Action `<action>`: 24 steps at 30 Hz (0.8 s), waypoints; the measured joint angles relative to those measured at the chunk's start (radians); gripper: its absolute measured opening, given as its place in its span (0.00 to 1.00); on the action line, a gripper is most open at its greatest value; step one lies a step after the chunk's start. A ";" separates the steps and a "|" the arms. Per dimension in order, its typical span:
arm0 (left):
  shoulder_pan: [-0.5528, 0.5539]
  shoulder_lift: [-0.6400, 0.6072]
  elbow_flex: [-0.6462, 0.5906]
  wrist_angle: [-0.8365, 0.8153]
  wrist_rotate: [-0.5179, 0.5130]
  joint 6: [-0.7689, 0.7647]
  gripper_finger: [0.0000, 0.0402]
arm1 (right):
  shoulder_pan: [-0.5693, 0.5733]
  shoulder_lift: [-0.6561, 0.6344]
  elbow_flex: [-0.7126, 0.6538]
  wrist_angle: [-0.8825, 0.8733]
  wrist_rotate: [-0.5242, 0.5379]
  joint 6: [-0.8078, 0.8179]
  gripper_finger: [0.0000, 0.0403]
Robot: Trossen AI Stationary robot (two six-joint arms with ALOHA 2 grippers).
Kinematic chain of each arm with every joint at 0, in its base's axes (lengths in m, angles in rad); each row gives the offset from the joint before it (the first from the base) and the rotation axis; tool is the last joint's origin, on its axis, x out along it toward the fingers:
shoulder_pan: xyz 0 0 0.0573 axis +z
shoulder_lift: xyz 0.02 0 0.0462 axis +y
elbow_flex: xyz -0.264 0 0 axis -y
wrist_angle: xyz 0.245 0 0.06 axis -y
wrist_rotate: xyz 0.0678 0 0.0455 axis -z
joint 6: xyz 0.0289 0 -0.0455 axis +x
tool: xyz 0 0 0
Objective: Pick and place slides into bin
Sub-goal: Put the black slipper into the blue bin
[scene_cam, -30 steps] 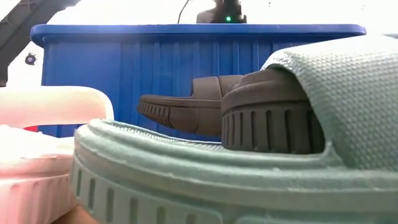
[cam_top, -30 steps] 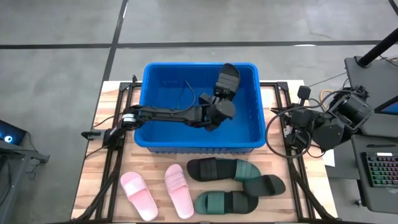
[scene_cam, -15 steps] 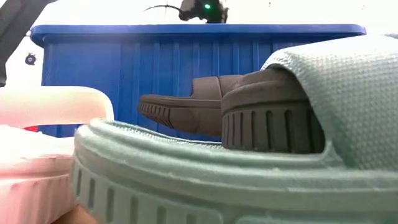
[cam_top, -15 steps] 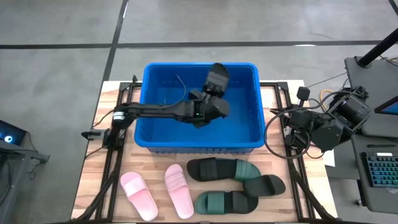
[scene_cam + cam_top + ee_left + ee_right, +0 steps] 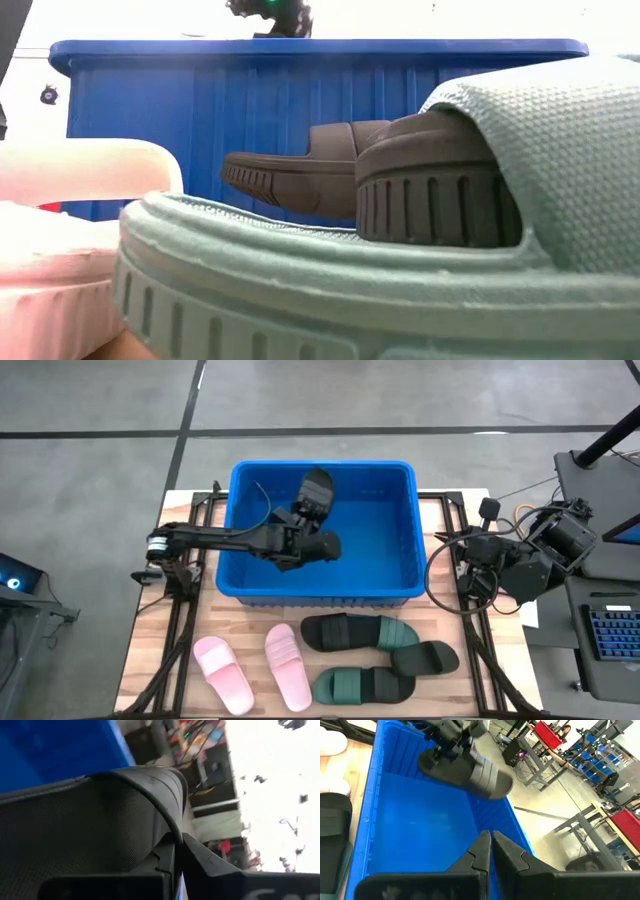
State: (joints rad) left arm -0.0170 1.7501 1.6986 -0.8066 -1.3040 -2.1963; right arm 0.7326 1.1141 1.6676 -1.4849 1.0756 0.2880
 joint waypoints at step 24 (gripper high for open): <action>-0.003 -0.186 -0.308 0.152 -0.031 -0.002 0.00 | -0.279 0.003 -0.006 0.145 -0.242 -0.132 0.02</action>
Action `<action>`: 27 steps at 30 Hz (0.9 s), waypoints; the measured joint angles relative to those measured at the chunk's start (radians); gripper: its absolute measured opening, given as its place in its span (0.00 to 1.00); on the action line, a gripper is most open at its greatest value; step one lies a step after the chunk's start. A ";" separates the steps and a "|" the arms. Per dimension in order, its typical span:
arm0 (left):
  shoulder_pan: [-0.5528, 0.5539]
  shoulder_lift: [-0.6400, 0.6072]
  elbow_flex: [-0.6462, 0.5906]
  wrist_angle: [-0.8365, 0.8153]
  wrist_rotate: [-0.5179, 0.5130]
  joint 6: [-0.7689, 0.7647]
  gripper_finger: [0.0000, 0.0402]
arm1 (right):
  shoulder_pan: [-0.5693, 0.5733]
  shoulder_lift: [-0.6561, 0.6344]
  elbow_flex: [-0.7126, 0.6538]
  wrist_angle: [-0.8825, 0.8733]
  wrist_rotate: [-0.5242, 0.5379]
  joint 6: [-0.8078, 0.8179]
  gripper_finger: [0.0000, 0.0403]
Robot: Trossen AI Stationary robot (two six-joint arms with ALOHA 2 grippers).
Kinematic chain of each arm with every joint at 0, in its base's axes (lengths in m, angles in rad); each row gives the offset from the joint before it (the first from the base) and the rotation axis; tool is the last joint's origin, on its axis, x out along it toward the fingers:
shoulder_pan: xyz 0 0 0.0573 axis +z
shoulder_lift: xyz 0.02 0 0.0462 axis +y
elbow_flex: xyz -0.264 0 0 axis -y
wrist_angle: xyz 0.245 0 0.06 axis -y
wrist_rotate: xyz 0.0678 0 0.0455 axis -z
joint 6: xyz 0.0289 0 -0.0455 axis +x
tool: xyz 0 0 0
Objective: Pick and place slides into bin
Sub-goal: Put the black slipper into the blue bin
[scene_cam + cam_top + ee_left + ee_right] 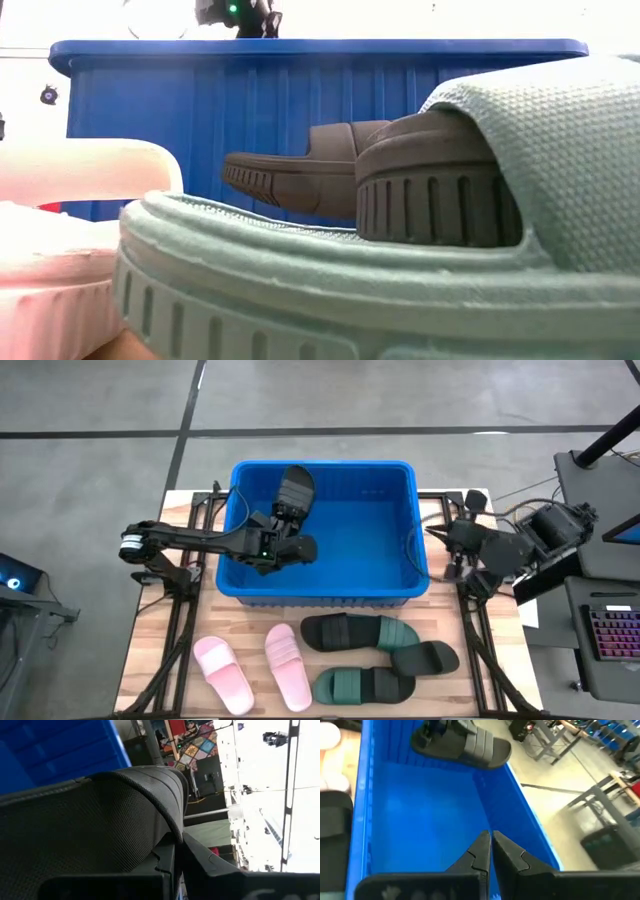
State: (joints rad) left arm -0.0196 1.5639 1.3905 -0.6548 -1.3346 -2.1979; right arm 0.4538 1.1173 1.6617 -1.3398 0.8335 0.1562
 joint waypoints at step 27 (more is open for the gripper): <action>0.104 -0.074 -0.170 0.108 0.145 -0.007 0.00 | -0.385 0.247 -0.003 0.360 -0.451 -0.369 0.02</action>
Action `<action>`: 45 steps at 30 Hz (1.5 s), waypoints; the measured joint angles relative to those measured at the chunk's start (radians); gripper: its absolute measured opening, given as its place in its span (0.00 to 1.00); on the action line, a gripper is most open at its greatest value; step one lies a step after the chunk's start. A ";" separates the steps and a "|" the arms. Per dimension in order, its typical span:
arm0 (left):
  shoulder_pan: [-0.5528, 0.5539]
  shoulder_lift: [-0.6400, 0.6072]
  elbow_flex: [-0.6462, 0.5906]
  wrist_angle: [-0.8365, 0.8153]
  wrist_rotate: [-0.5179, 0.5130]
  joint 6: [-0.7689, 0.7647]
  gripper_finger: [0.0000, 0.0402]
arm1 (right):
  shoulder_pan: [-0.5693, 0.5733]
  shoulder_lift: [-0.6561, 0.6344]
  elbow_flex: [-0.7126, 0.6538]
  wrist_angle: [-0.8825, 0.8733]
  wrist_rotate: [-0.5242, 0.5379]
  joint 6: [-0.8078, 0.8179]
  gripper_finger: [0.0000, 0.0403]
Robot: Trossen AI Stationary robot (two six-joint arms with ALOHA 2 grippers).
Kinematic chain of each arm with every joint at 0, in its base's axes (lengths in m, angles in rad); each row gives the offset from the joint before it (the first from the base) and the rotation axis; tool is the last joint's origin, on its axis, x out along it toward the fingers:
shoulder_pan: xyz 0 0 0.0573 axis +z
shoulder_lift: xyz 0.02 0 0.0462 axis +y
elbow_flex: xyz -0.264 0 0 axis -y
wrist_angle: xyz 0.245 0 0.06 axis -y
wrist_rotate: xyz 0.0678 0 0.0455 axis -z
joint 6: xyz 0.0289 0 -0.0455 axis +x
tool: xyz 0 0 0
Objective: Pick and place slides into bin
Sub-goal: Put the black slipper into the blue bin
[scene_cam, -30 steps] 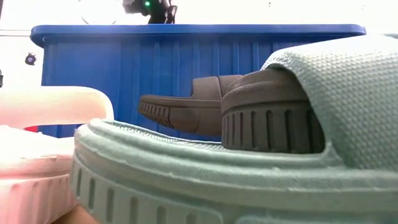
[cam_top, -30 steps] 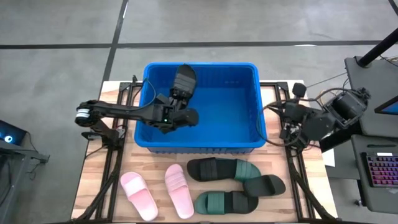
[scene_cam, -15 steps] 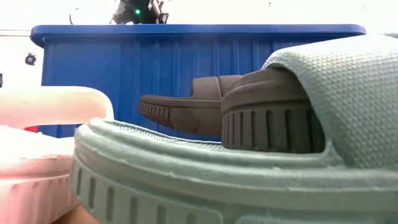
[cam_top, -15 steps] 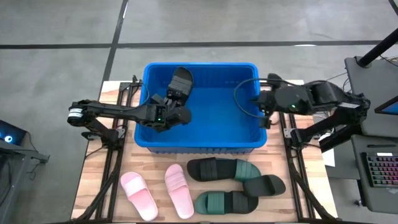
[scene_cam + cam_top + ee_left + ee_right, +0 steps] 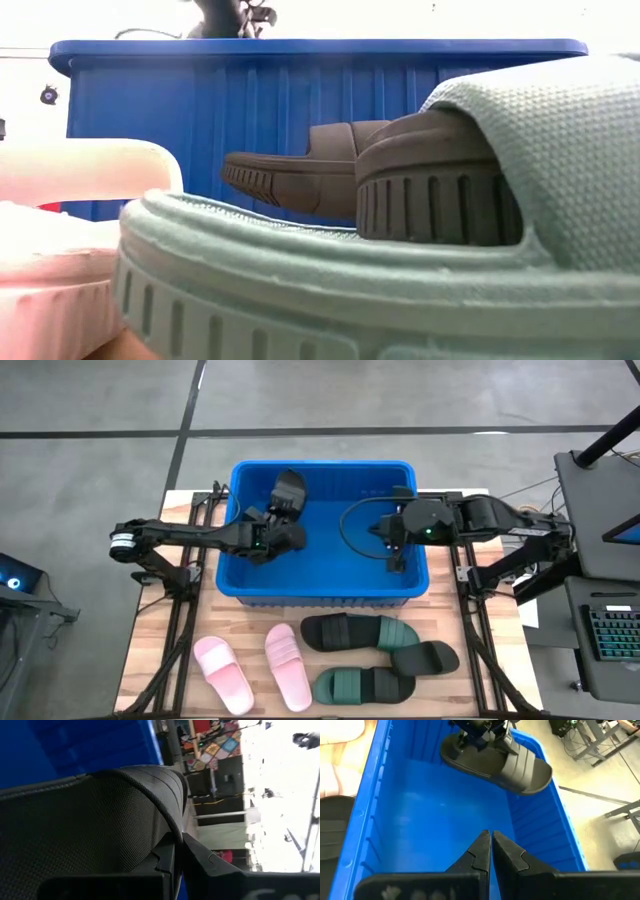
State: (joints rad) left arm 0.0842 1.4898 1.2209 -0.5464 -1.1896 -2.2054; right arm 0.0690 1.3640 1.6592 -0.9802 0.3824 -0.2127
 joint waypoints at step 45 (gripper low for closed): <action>0.086 0.147 -0.288 0.377 -0.022 0.011 0.00 | 0.000 -0.006 0.026 0.085 0.010 0.048 0.02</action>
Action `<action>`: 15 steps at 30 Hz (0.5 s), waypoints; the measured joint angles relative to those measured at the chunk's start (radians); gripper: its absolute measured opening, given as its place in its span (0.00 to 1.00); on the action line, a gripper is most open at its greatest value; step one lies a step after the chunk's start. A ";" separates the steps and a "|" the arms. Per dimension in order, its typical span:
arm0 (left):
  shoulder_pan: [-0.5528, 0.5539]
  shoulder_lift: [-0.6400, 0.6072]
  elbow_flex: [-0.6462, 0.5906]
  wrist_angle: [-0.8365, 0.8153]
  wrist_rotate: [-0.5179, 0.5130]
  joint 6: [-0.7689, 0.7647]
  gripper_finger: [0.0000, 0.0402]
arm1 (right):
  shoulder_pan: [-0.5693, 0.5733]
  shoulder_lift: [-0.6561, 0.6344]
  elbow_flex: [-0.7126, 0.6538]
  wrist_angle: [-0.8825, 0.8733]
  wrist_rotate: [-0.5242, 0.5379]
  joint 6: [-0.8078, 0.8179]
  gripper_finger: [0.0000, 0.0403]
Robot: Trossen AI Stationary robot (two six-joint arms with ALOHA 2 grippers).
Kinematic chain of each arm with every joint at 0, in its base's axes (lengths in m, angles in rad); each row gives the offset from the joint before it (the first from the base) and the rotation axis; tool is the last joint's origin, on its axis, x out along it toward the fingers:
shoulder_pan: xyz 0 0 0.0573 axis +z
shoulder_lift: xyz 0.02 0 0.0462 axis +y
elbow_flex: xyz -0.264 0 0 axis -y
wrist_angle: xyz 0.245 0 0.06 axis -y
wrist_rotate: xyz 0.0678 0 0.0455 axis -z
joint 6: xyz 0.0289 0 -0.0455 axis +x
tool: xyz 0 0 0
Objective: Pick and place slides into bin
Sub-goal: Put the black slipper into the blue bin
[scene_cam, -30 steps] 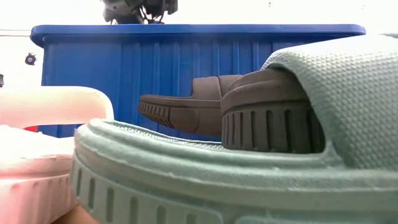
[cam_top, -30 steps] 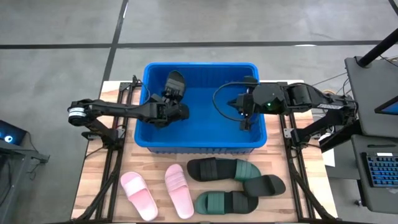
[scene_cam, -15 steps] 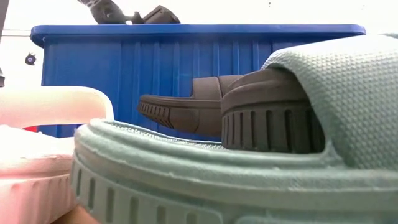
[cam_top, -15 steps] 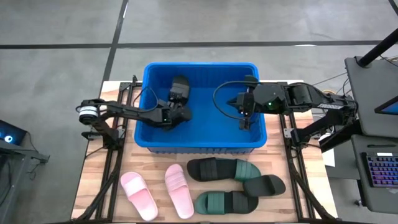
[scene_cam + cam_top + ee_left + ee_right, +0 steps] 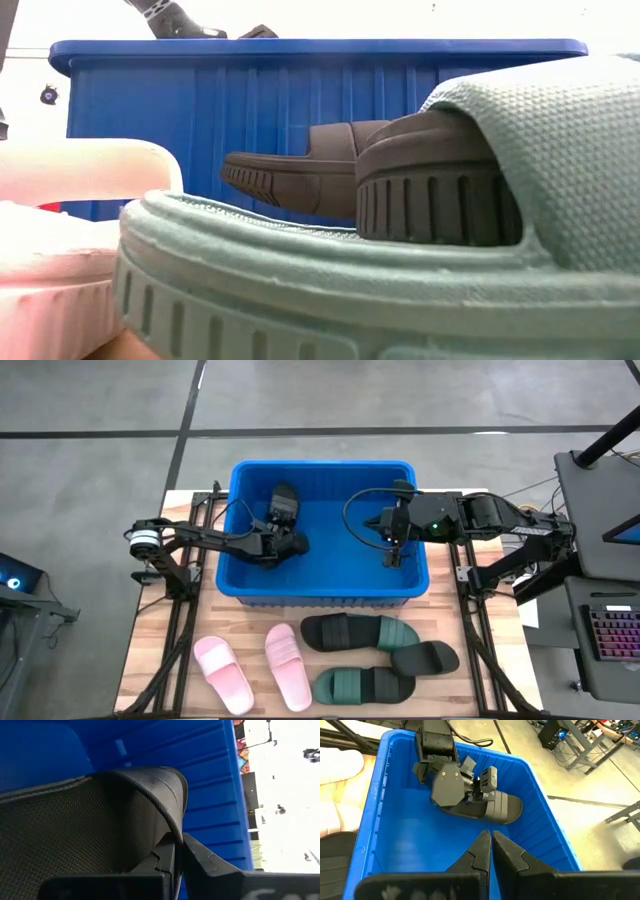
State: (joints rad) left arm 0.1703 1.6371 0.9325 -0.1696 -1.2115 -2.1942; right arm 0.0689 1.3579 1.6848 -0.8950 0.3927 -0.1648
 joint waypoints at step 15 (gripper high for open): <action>0.020 -0.003 0.000 -0.113 0.000 0.002 0.00 | 0.000 0.000 0.000 -0.008 0.000 0.005 0.02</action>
State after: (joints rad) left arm 0.1907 1.6343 0.9325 -0.2826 -1.2118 -2.1925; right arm 0.0689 1.3578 1.6848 -0.9031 0.3923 -0.1602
